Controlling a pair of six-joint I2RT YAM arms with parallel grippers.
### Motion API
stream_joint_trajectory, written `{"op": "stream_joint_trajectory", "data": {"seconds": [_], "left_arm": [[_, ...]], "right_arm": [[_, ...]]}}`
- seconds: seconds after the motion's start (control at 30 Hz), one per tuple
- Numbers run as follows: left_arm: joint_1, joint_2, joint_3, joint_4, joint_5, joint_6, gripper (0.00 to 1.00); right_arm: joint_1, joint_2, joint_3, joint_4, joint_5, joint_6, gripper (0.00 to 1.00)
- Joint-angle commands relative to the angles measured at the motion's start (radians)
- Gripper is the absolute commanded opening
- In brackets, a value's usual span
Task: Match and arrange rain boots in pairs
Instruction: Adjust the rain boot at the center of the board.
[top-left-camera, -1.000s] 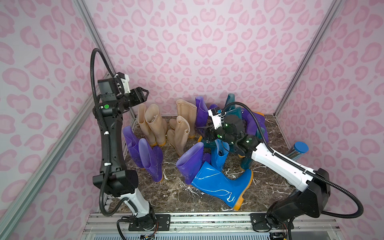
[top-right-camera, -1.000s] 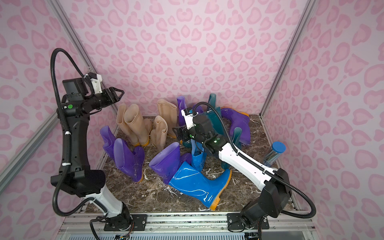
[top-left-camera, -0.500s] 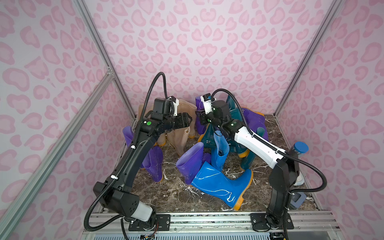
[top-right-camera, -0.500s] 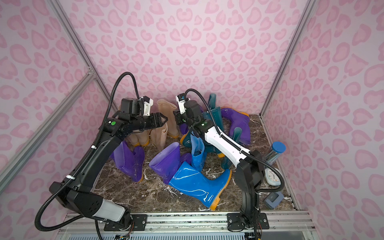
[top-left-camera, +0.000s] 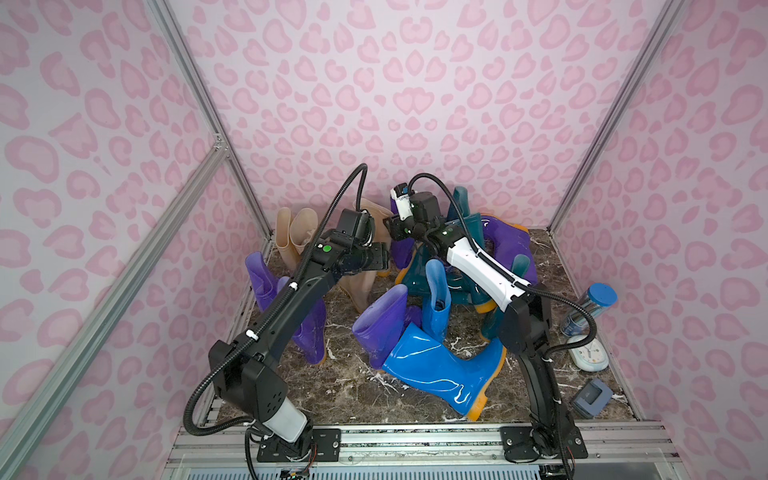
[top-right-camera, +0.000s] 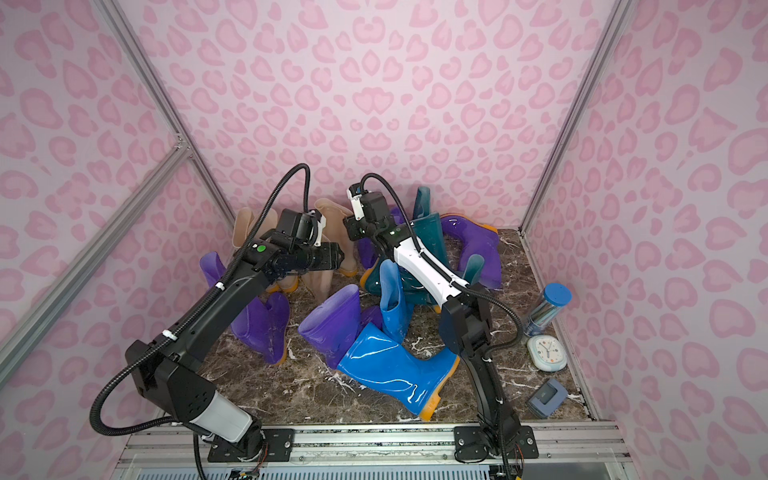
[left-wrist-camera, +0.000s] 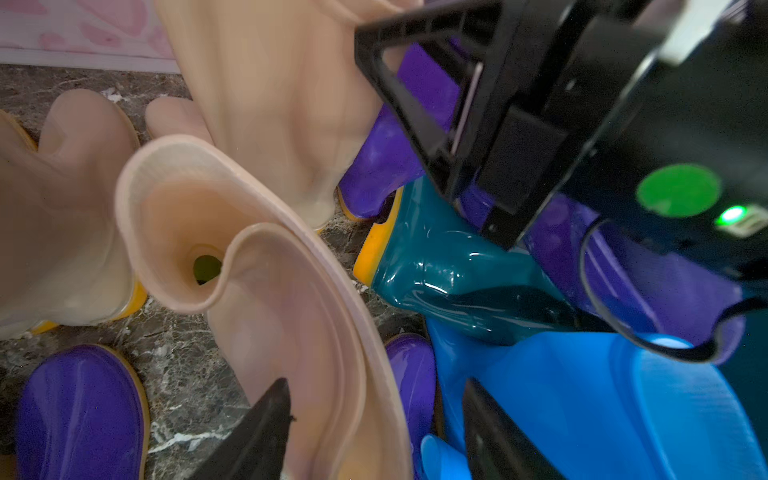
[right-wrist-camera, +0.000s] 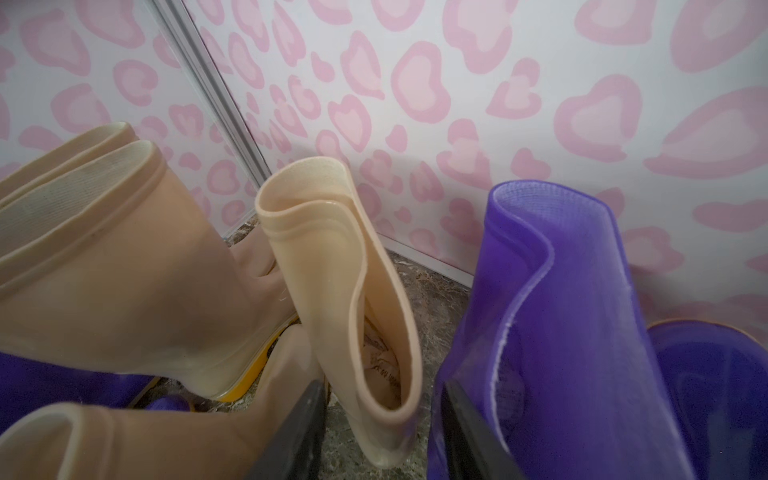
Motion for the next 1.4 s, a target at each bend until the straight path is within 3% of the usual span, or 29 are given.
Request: {"op": "stream_joint_trajectory", "data": {"seconds": [0.0, 0.07, 0.13, 0.2, 0.33, 0.57, 0.77, 1.1, 1.2, 1.37], "left_arm": [[0.002, 0.037, -0.001, 0.033, -0.006, 0.024, 0.56], [0.007, 0.060, 0.005, 0.033, -0.014, 0.036, 0.41], [0.018, 0.075, 0.024, 0.006, -0.017, 0.054, 0.18], [0.024, 0.066, 0.025, -0.005, -0.034, 0.088, 0.02], [0.027, 0.024, 0.028, -0.019, -0.053, 0.250, 0.02], [0.070, -0.053, -0.020, -0.088, -0.150, 0.414, 0.02], [0.150, -0.103, -0.111, -0.052, -0.176, 0.416, 0.02], [0.177, -0.137, -0.136, -0.039, -0.242, 0.278, 0.02], [0.177, -0.160, -0.148, -0.038, -0.216, 0.259, 0.02], [0.177, -0.193, -0.173, -0.050, -0.107, 0.235, 0.03]], "right_arm": [[-0.003, 0.061, 0.060, -0.022, -0.054, -0.001, 0.46], [0.002, 0.093, 0.116, -0.053, -0.064, -0.006, 0.41], [0.010, 0.105, 0.144, -0.066, -0.070, -0.014, 0.30], [0.018, 0.098, 0.150, -0.067, -0.072, -0.015, 0.19], [0.032, 0.069, 0.147, -0.057, -0.055, 0.004, 0.00], [0.090, 0.038, 0.146, -0.050, -0.031, 0.007, 0.00], [0.106, 0.025, 0.102, -0.061, -0.015, 0.041, 0.00], [0.106, -0.187, -0.197, 0.073, 0.055, 0.080, 0.00], [0.107, -0.236, -0.264, 0.092, 0.115, 0.109, 0.00], [0.133, -0.258, -0.346, 0.115, 0.001, 0.145, 0.00]]}}
